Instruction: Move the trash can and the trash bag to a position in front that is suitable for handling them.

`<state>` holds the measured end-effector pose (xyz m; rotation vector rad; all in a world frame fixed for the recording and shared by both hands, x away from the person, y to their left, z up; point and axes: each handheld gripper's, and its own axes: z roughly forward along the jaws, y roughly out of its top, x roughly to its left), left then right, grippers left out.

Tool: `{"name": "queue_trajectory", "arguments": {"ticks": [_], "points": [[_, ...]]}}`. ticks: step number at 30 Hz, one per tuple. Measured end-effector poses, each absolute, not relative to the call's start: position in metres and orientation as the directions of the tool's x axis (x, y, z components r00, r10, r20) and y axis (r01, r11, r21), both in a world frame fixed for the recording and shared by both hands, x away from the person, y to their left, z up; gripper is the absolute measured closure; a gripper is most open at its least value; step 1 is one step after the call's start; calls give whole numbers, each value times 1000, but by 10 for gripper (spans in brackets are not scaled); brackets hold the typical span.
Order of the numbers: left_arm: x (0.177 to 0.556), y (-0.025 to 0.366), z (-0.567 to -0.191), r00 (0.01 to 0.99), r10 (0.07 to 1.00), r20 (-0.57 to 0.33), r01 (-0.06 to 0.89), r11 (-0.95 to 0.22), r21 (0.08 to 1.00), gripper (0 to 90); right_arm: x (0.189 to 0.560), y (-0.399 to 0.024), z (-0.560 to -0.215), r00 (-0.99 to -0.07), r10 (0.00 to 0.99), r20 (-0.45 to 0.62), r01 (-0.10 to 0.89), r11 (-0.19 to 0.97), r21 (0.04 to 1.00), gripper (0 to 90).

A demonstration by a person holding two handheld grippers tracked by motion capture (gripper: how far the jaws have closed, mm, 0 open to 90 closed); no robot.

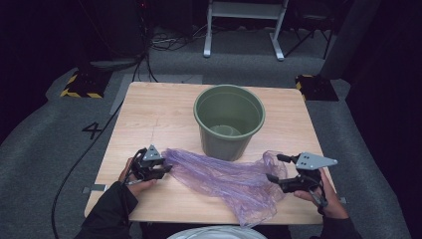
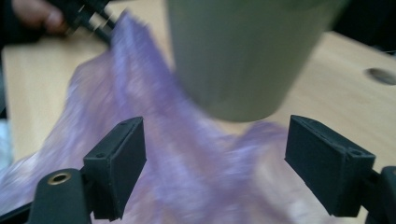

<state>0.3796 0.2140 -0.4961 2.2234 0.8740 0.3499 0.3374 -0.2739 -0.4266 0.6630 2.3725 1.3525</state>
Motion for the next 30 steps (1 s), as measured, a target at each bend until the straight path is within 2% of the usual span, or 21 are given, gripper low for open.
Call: {"name": "queue_trajectory", "arguments": {"ticks": [7,18,21,27,30], "points": [[379,214,-497,734,680,-9,485,-515,707,586,328,-255,-445,-877,480,-33,231,480,846,173],[379,214,-498,732,681,-29,488,-494,720,575,339,-246,-480,-885,466,-2,292,558,777,182],[379,212,-498,732,681,-22,484,-497,720,571,344,-245,-489,-878,478,-1,312,574,757,249],[380,213,-499,730,682,-37,490,-485,724,560,350,-246,-495,-862,503,-60,314,623,717,448],[380,210,-499,734,678,-40,489,-488,723,461,353,-249,-494,-855,514,-69,317,623,715,575]]}}
